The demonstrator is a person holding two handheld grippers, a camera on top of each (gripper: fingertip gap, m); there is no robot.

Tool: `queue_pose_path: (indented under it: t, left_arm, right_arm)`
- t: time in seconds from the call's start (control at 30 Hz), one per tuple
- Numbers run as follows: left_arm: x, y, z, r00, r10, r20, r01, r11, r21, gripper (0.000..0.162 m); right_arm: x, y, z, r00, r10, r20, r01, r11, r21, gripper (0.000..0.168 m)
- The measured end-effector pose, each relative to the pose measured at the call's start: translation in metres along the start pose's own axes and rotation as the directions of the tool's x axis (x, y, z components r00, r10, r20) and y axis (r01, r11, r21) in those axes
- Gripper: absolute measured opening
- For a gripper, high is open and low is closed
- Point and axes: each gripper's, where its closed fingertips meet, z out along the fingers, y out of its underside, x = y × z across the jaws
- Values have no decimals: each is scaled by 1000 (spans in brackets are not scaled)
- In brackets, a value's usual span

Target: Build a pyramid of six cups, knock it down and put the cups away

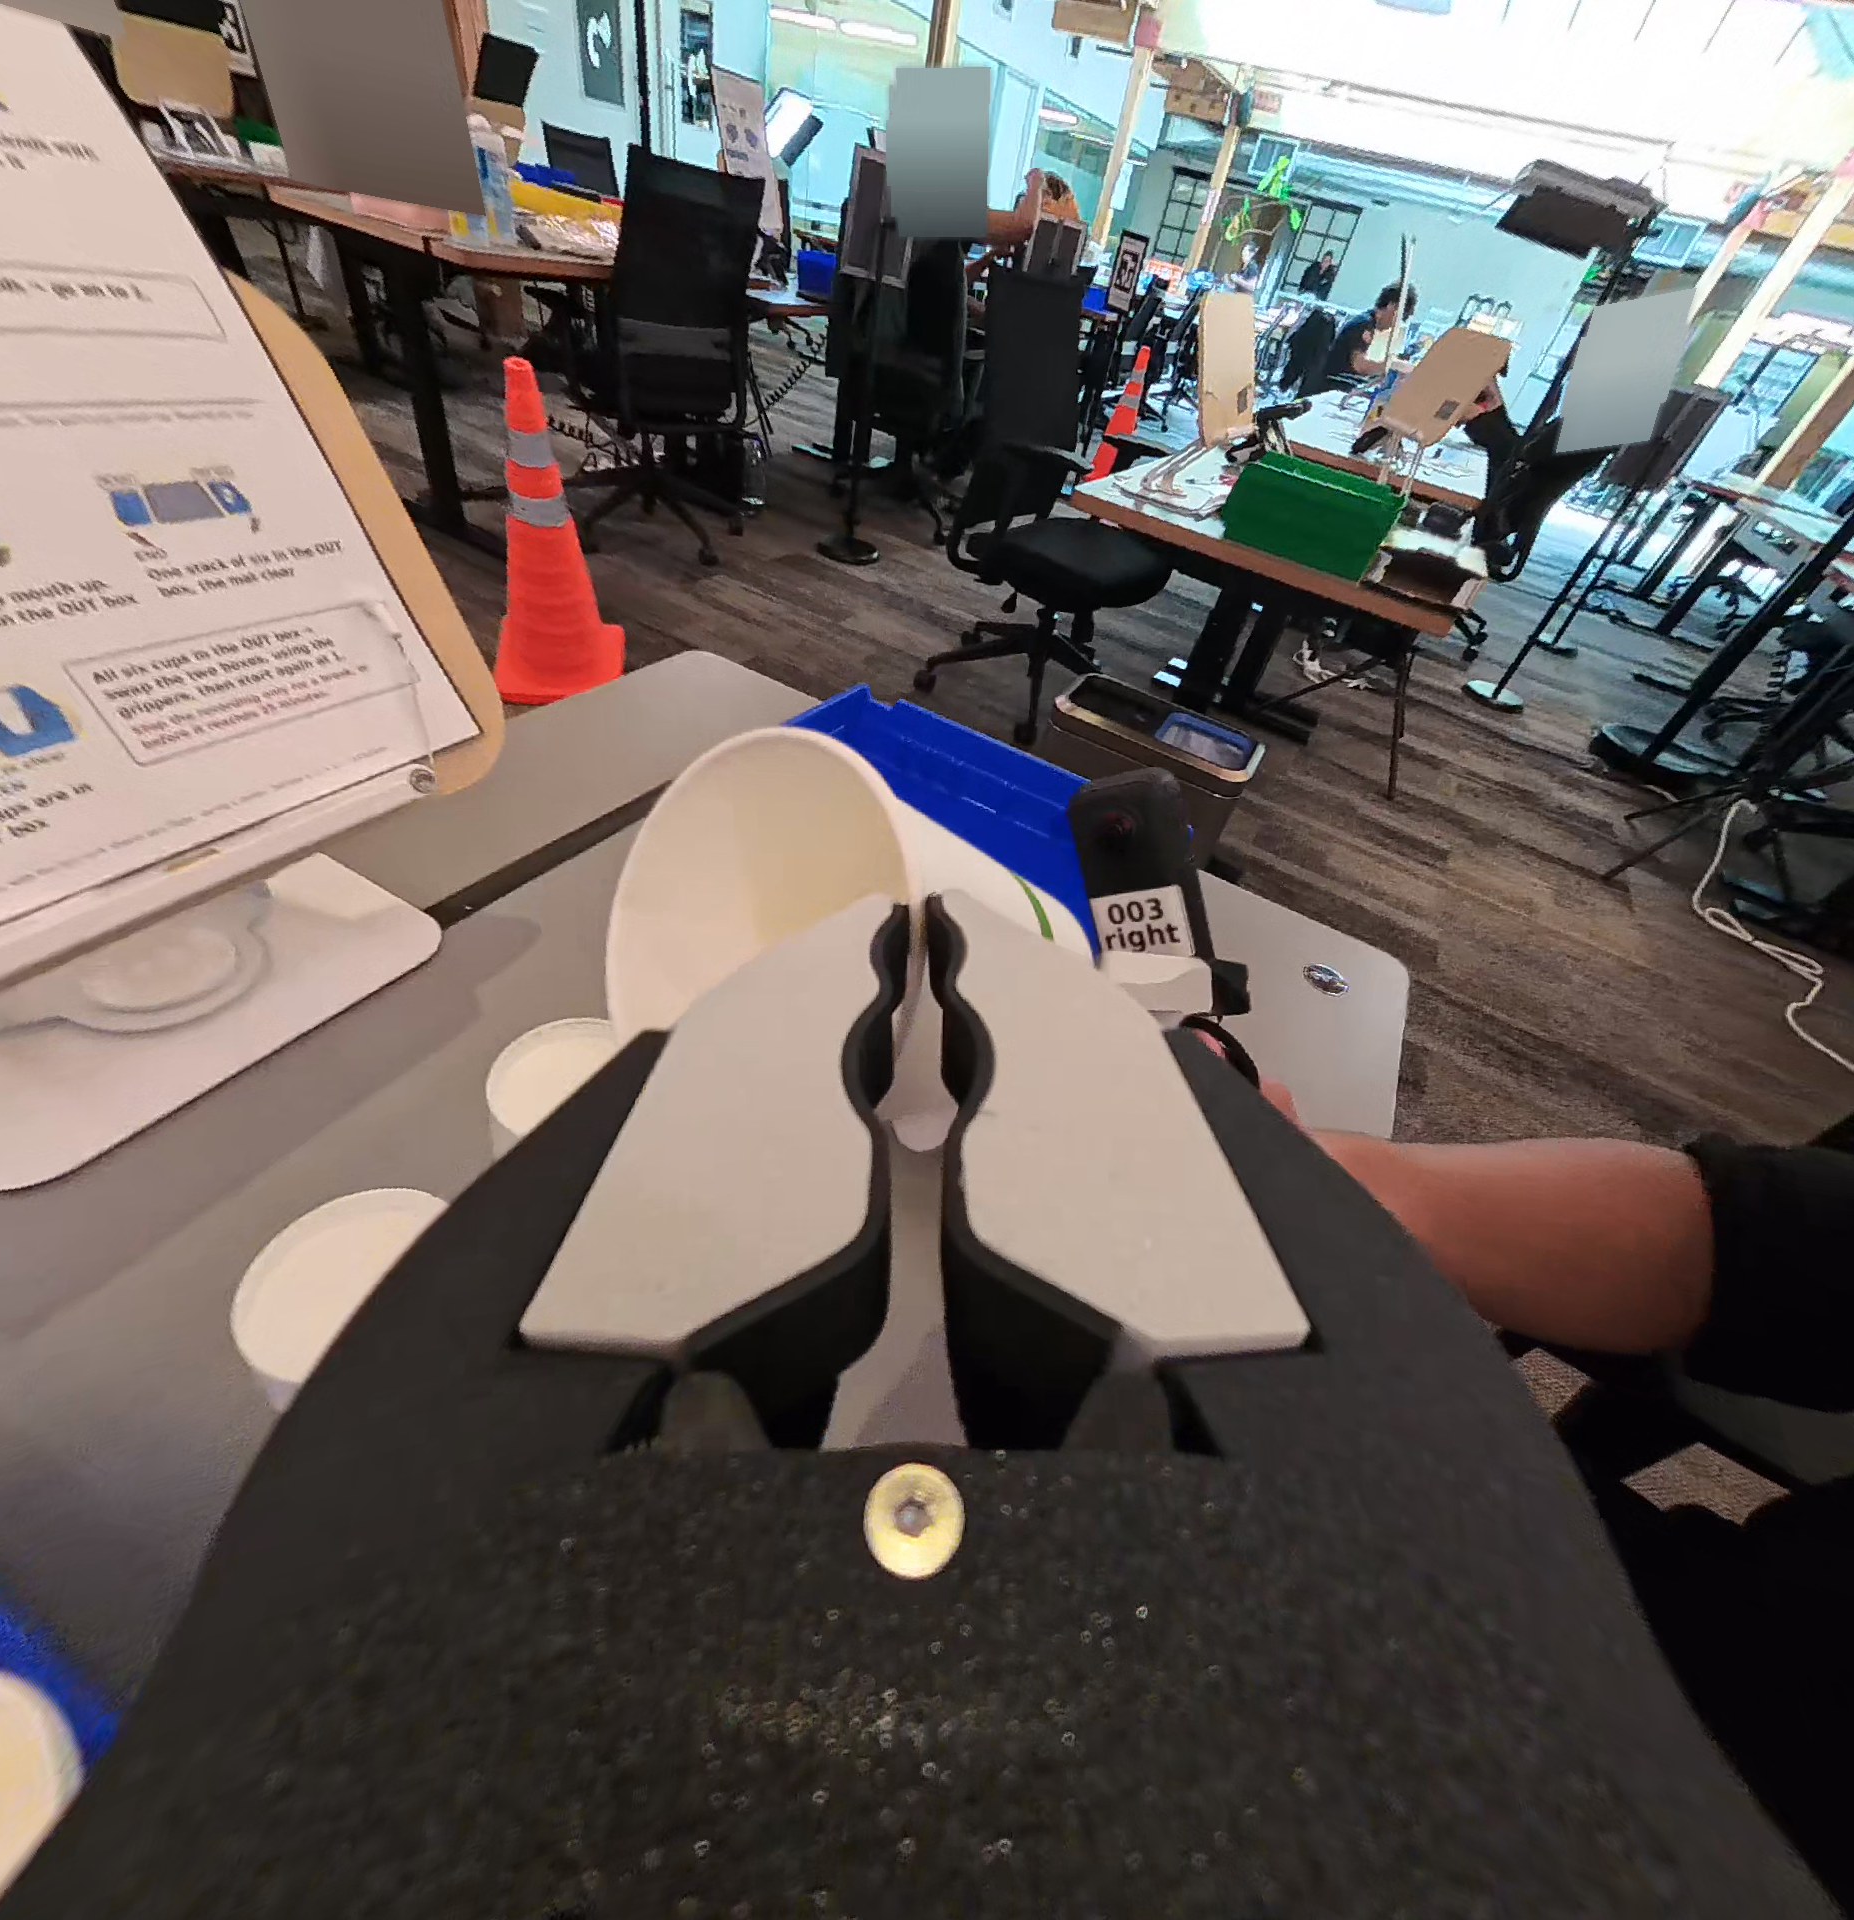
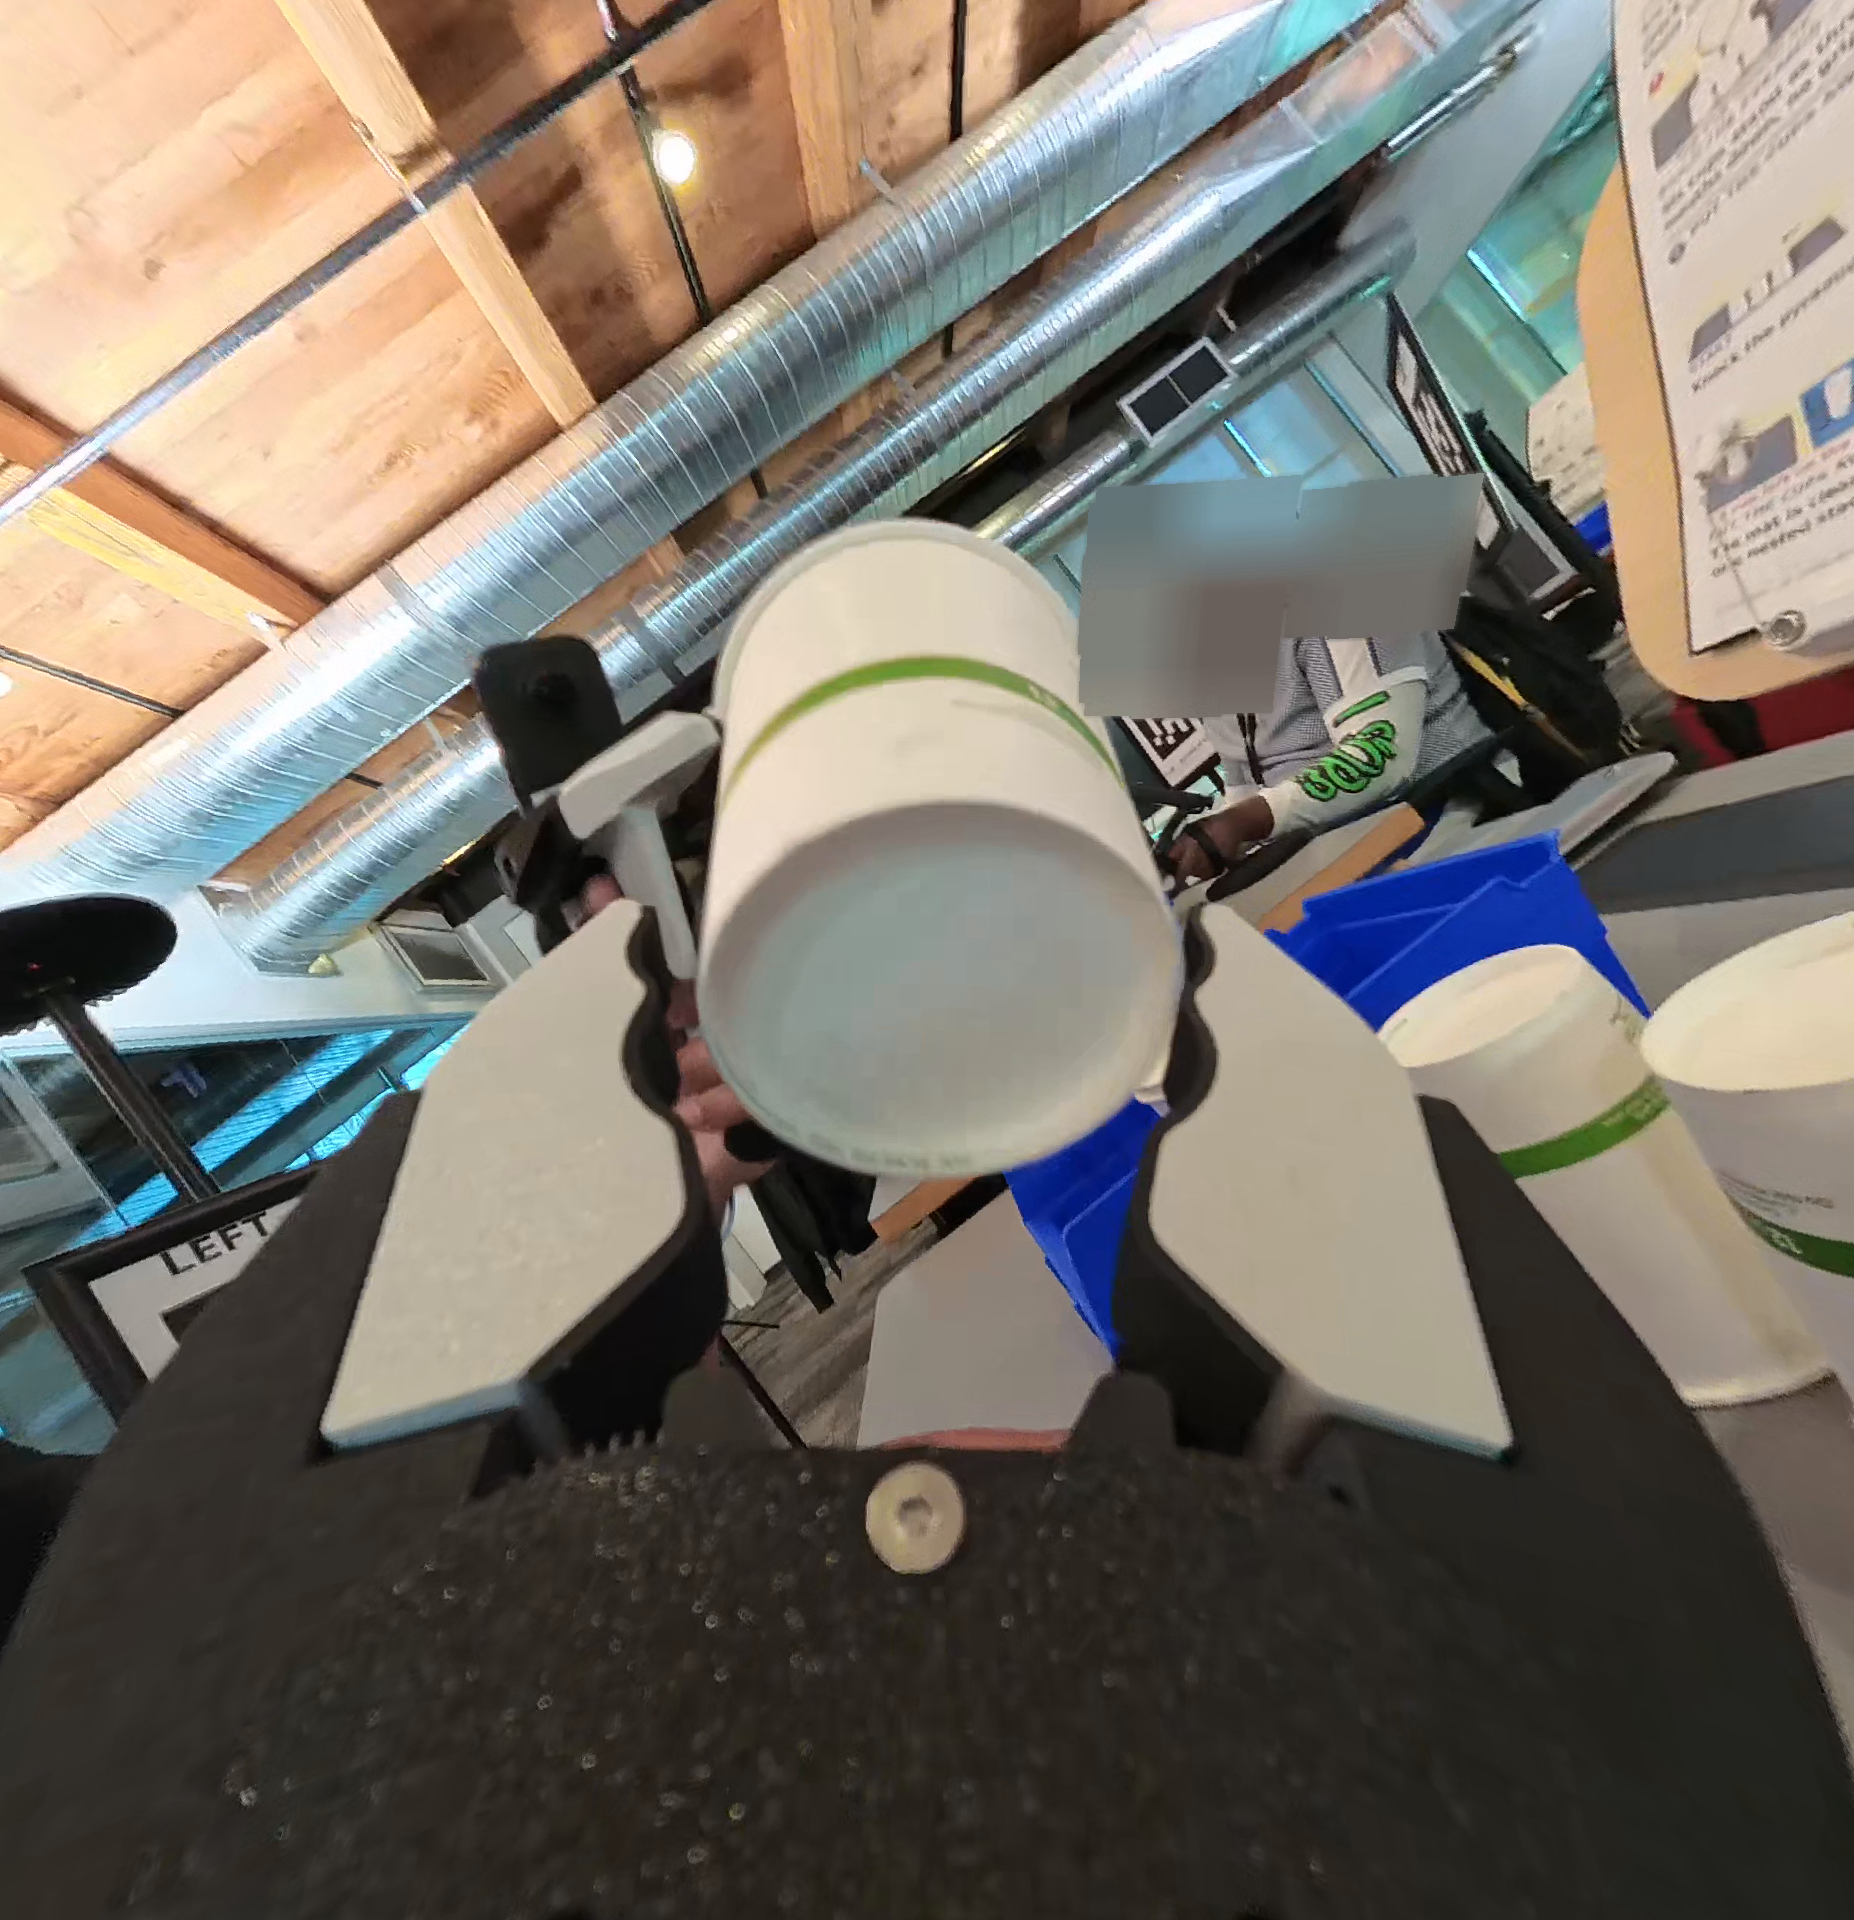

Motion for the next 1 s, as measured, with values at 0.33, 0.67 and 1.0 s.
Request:
queue_pose_path:
  t: [0.33, 0.67, 1.0]
  left_arm:
    - [-6, 31, -22, 983, 35, 183, -38, 999, 14, 60]
    - [54, 238, -20, 957, -167, 236, 210, 963, -170, 63]
    - [74, 257, -12, 986, -47, 159, 89, 959, -271, 57]
  right_arm:
    - [9, -22, -15, 984, -143, -107, 136, 988, -70, 84]
    - [13, -161, 6, 518, -850, -98, 506, 397, -766, 85]
    - [107, -109, 17, 599, -748, 287, 33, -335, -942, 85]
